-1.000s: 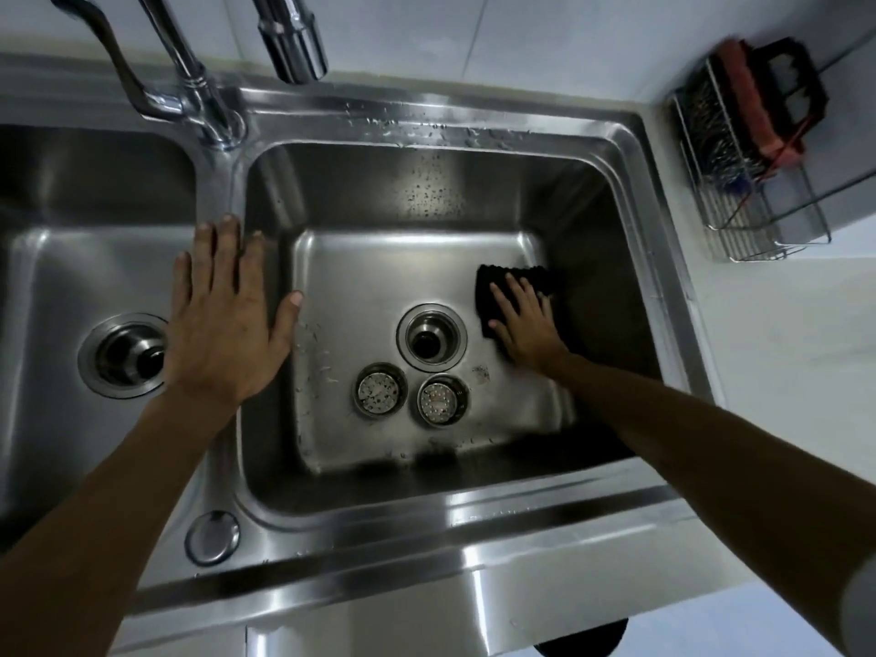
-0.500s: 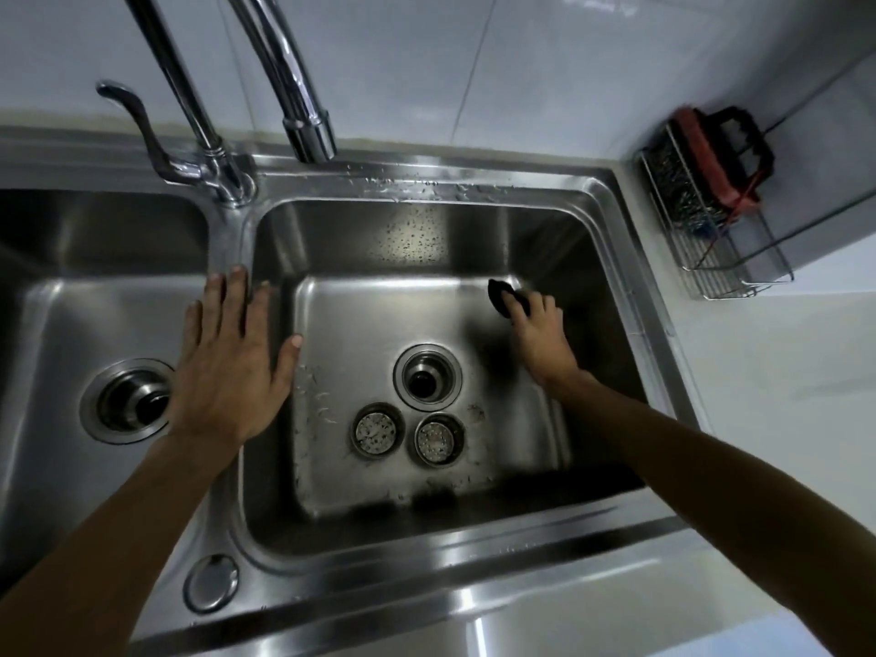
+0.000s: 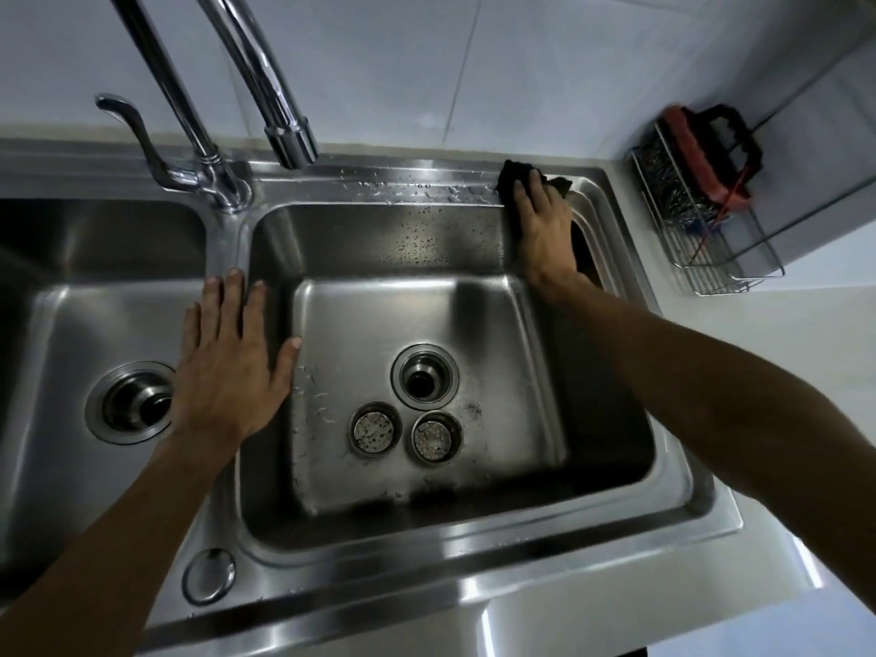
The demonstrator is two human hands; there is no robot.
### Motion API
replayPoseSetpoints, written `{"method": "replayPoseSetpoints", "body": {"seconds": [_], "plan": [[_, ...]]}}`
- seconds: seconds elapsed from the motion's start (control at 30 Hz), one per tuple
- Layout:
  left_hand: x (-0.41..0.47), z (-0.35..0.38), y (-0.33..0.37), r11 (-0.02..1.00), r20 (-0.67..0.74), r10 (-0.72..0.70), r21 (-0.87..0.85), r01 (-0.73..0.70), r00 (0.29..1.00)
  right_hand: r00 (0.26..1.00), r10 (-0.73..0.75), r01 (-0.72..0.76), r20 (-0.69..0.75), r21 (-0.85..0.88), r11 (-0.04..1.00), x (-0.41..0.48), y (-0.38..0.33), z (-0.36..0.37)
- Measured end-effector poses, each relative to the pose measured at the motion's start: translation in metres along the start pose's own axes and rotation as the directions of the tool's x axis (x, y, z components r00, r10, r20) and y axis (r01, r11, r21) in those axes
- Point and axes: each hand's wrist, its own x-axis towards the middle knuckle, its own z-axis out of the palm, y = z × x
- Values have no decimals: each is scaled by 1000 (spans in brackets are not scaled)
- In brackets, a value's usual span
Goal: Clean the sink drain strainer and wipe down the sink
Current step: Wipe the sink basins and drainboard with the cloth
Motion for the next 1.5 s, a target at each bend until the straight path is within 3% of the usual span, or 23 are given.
{"method": "replayPoseSetpoints", "body": {"seconds": [0.13, 0.37, 0.53, 0.73, 0.9, 1.03, 1.2, 1.33, 1.5], "plan": [[0, 1, 0, 1000, 16, -7, -2, 7, 1000, 997, 22, -15, -78, 92, 996, -4, -46, 16], [-1, -4, 7, 999, 50, -51, 11, 50, 997, 973, -226, 228, -38, 68, 971, 2, -182, 36], [-1, -9, 10, 992, 44, -127, 10, 126, 991, 933, -359, 360, 29, -50, 932, 7, -283, 43], [-10, -12, -10, 980, 42, -197, -9, 198, 979, 846, -526, 530, 83, -222, 818, 10, -232, 42], [-5, -5, -2, 987, 5, -158, -30, 158, 987, 966, -228, 255, 120, -322, 912, -1, -64, 21], [-2, -4, 2, 989, 6, -144, -17, 144, 990, 987, 2, 45, 163, -281, 959, -5, 21, -5], [-2, -6, 5, 989, 23, -150, -7, 151, 988, 986, 148, -132, 81, -179, 975, -2, -57, 10], [-2, -6, 5, 989, 23, -148, 15, 147, 989, 999, -40, 42, 33, -68, 997, -8, -134, 24], [-2, -4, 4, 989, 1, -145, 4, 145, 989, 945, -314, 316, 91, -8, 949, -1, -219, 33]]}}
